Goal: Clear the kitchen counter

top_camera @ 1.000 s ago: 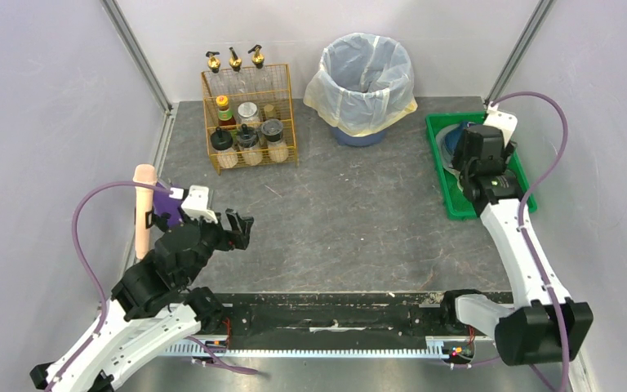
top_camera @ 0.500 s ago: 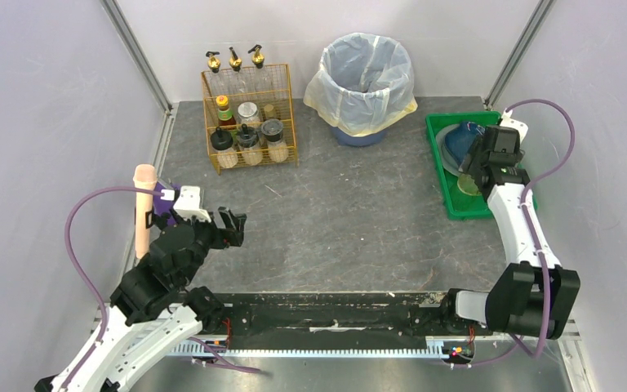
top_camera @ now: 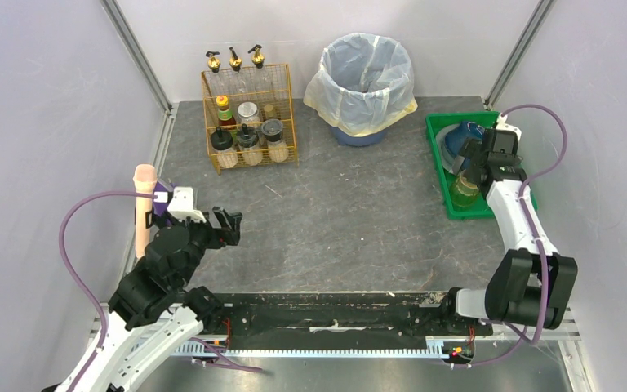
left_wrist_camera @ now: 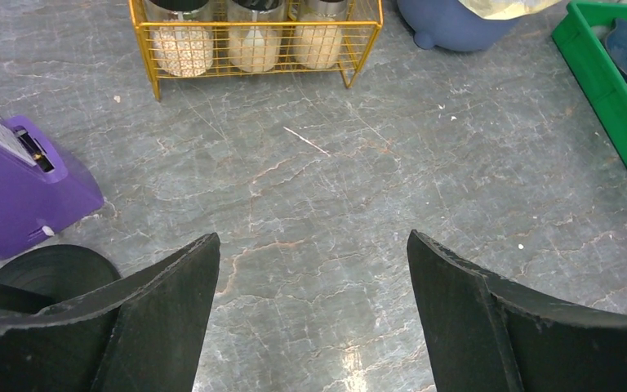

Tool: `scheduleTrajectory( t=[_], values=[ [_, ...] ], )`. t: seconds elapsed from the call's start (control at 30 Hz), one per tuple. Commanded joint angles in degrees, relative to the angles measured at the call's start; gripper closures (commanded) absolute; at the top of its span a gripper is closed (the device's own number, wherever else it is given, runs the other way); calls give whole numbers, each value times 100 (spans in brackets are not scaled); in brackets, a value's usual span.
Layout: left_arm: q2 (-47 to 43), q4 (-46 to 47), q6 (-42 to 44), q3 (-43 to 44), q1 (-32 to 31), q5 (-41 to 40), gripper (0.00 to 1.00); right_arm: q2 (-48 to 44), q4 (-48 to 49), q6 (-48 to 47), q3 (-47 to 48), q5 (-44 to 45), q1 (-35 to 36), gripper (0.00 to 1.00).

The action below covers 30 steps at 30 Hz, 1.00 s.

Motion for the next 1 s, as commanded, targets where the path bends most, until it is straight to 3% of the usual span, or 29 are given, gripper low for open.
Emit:
scheduleTrajectory(
  t=[0.0, 0.3, 0.53, 0.7, 0.97],
  values=[
    [-114, 304, 158, -19, 136, 51, 10, -715, 130, 30, 71, -87, -13, 2],
    [-255, 300, 149, 479, 190, -114, 10, -2552, 283, -59, -101, -63, 59, 2],
    [-388, 167, 331, 1487, 189, -406, 10, -4196, 767, -724, -561, 1137, 1341, 2],
    [-422, 265, 466, 2068, 187, -414, 10, -5654, 1429, -1144, -1454, 1348, 1931, 2],
    [-959, 1146, 711, 1738, 189, -531, 10, -7471, 2115, -1746, -2650, 1930, 2802, 2]
  ],
)
